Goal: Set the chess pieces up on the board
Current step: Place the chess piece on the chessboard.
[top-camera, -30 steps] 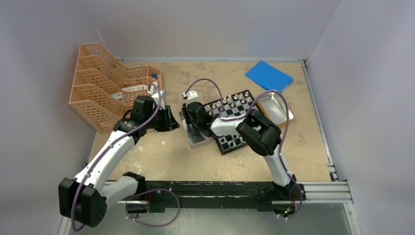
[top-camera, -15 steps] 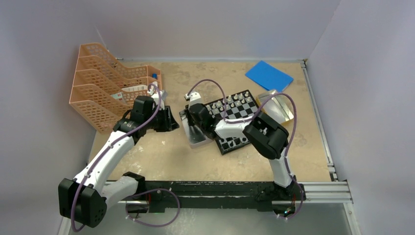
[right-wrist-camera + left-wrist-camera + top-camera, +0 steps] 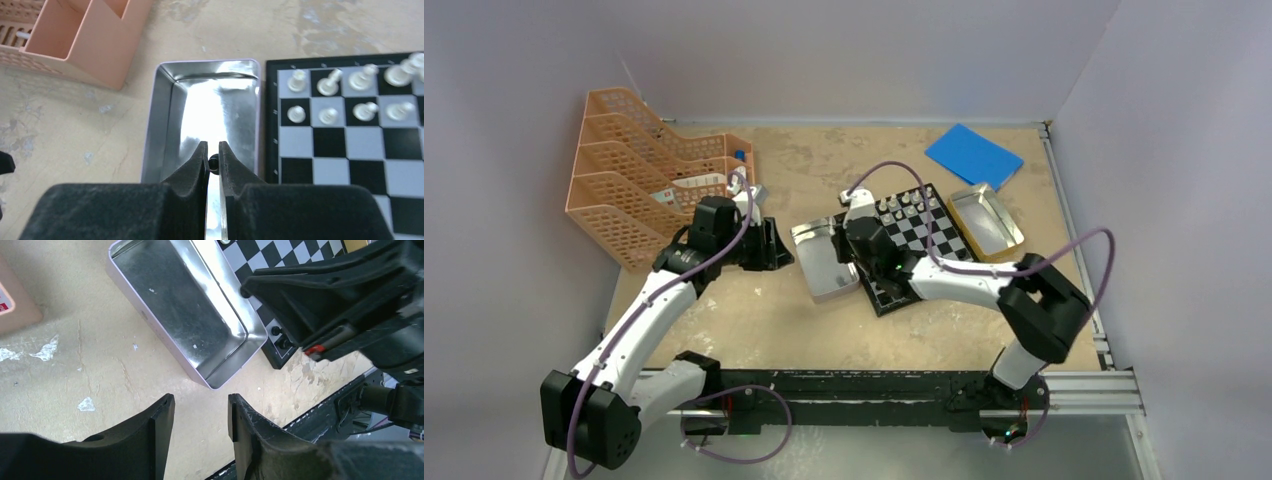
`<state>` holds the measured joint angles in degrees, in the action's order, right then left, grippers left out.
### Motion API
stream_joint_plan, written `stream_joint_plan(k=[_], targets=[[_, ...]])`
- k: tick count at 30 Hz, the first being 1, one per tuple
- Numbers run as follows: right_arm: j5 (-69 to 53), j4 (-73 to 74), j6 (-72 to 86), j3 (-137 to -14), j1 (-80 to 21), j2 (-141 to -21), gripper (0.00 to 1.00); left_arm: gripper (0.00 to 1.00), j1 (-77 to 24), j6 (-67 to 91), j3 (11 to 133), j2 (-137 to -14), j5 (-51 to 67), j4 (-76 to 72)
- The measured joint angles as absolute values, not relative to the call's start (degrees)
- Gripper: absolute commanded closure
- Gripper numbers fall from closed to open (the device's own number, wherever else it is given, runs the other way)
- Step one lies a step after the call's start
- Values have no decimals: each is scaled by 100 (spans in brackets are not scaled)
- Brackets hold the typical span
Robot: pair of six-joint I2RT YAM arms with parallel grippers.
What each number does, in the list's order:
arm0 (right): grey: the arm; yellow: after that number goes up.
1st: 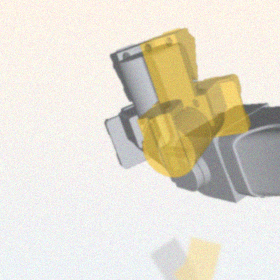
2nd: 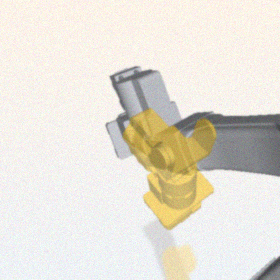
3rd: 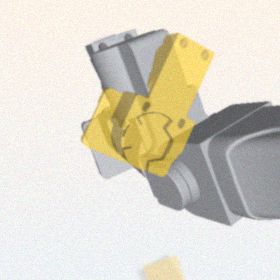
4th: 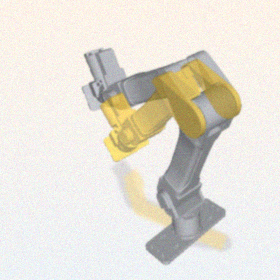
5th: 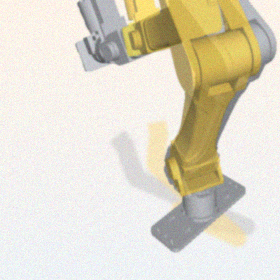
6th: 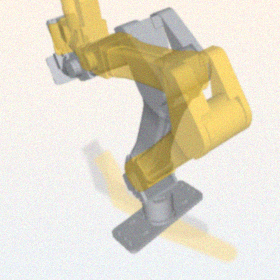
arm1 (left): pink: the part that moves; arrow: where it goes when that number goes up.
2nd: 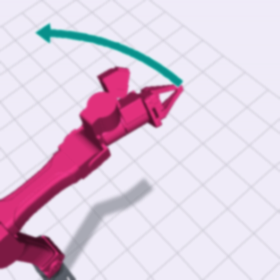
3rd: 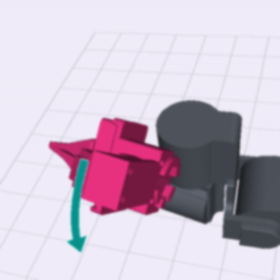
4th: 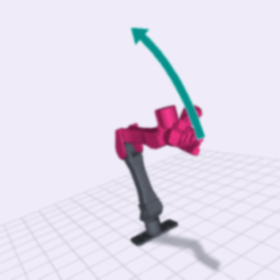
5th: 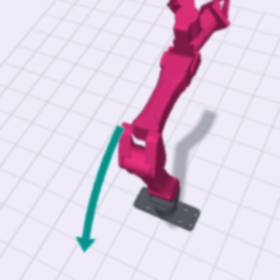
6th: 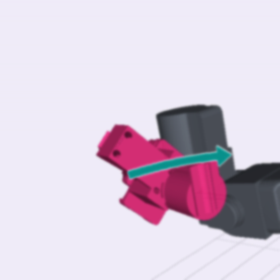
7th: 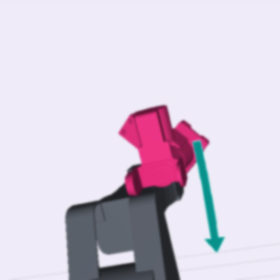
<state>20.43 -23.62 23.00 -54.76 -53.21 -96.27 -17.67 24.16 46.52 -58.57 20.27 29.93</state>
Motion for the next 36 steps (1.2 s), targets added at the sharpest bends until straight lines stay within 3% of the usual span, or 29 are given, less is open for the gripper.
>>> stream_joint_plan(k=[8,16,23,36], targets=[[2882,-1734,2829,-4589,-5179,-8101,100,57,-1767,2290,4652,-5835,2300,3000],[3559,-1264,3382,-3953,-4491,-7419,100,56,-1767,2287,4648,-5793,2814,2939],[3669,-928,3916,-3575,-3699,-7284,100,49,-1767,2283,4630,-5905,3387,2875],[4381,-23,5476,-3778,-3592,-7791,100,44,-1767,2292,4554,-6001,4206,2703]])
